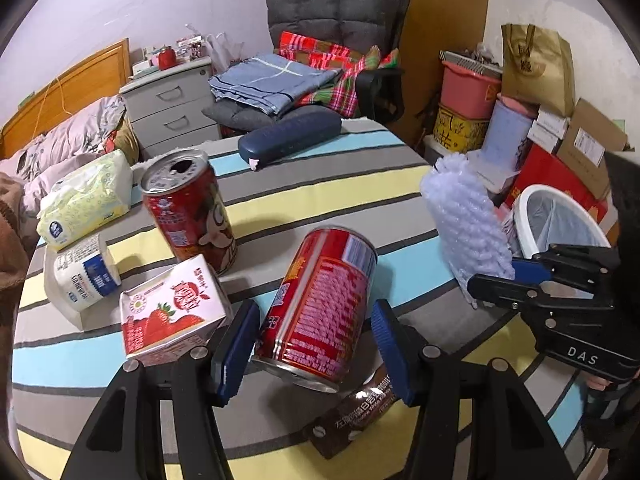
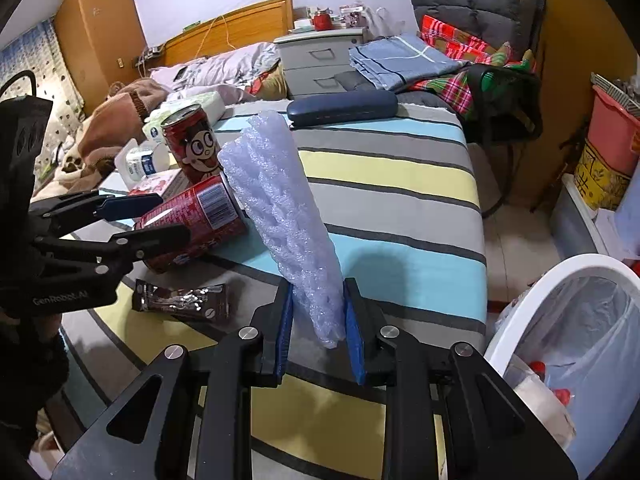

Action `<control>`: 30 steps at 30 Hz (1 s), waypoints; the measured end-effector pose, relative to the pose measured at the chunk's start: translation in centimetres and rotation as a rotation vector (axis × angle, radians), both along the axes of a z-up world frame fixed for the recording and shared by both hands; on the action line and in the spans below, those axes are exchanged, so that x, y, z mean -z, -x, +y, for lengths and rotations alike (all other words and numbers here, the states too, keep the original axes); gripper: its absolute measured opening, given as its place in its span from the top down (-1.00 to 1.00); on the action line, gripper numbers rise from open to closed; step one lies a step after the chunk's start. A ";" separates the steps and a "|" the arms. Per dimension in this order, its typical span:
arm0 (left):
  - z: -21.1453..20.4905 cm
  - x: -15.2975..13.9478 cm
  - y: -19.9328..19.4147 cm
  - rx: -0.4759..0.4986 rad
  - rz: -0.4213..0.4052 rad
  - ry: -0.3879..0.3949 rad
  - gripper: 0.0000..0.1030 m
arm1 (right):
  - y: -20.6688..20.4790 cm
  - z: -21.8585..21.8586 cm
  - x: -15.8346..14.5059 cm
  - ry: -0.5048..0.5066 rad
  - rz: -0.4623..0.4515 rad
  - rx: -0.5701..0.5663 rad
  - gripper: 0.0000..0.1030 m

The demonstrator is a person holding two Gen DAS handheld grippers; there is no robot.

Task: Collect trash
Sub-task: 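Grasp the white foam net sleeve with the right tool while the left tool grasps the red can, then carry the foam sleeve and red can over the wastebasket and open both tools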

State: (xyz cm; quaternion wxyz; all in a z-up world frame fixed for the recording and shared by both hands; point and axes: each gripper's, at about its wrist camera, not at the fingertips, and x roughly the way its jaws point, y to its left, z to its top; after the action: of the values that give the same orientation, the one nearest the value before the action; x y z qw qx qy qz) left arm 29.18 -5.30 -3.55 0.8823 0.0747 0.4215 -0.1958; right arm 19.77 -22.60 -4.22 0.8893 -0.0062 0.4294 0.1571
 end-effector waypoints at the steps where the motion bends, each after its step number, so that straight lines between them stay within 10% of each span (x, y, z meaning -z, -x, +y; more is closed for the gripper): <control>1: -0.1 0.2 -0.2 0.005 0.008 -0.002 -0.12 | -0.1 0.1 0.0 0.004 0.000 -0.001 0.51; 30: -0.9 1.2 -1.4 -0.031 0.035 0.059 -0.05 | -0.8 -0.4 0.0 -0.001 -0.009 0.057 0.51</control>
State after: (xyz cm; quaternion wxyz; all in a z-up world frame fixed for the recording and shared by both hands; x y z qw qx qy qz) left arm 30.60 -6.15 -4.70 0.8795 0.0383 0.4321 -0.1956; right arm 20.54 -22.98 -4.21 0.8953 0.0059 0.4254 0.1317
